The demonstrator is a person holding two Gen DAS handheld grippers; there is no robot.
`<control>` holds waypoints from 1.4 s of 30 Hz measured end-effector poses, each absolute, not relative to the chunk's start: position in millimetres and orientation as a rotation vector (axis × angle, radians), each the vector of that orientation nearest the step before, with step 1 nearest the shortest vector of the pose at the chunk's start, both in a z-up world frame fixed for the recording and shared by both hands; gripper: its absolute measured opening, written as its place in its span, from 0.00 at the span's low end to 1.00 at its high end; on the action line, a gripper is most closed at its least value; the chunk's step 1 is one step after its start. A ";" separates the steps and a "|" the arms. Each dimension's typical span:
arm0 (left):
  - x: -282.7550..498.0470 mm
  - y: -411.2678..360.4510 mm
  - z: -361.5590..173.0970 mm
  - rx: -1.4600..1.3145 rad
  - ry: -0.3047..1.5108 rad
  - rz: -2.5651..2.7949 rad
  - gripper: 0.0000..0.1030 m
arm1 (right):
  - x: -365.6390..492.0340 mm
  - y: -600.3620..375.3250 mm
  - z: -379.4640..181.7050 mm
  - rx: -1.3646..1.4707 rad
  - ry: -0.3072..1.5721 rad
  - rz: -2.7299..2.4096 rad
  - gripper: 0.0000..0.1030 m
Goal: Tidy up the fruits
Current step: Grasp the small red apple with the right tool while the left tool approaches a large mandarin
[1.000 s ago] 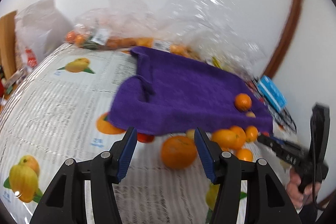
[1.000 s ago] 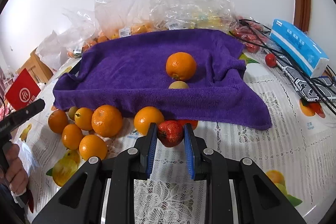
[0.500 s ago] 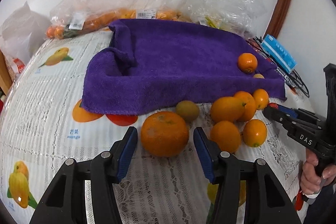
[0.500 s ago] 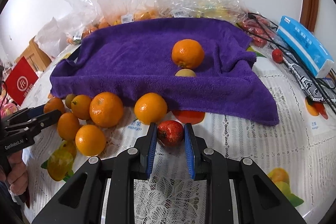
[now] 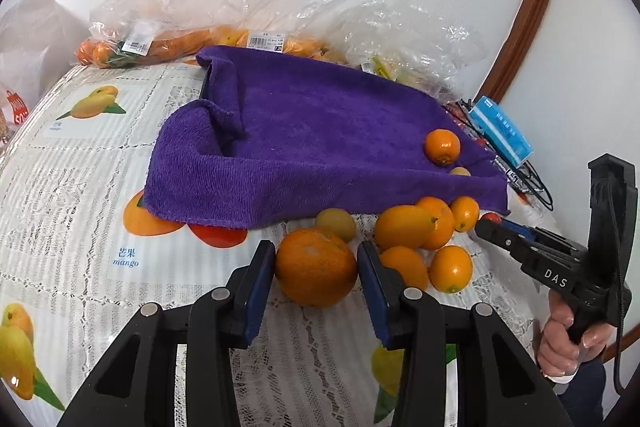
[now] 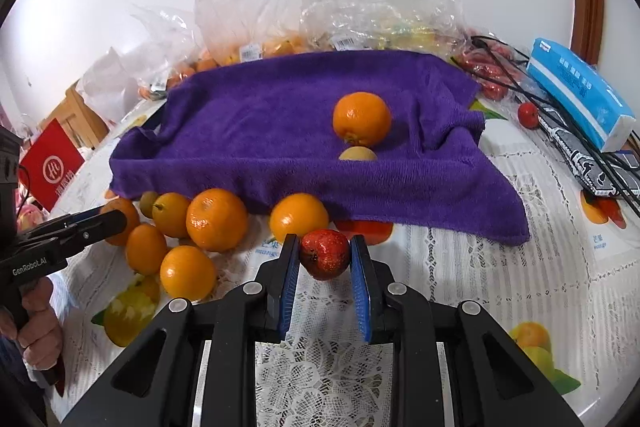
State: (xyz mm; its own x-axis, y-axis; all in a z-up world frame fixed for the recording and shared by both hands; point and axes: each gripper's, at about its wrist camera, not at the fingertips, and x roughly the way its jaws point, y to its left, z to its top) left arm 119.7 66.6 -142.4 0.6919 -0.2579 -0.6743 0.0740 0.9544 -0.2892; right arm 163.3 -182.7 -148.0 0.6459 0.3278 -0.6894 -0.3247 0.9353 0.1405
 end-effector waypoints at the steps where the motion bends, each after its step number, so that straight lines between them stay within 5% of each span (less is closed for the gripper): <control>1: 119.9 65.9 -142.2 -0.245 0.786 -0.186 0.39 | 162.9 -182.3 -147.7 0.002 0.783 0.369 0.25; 42: 126.5 52.7 -145.2 -0.180 0.841 -0.234 0.35 | 165.0 -173.2 -152.5 -0.029 0.820 0.418 0.25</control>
State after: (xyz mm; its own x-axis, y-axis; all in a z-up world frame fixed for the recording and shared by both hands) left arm 126.5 52.7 -145.2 0.6435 -0.2754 -0.7142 0.1334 0.9591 -0.2496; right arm 165.0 -173.2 -152.5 0.6057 0.3499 -0.7146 -0.3722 0.9184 0.1342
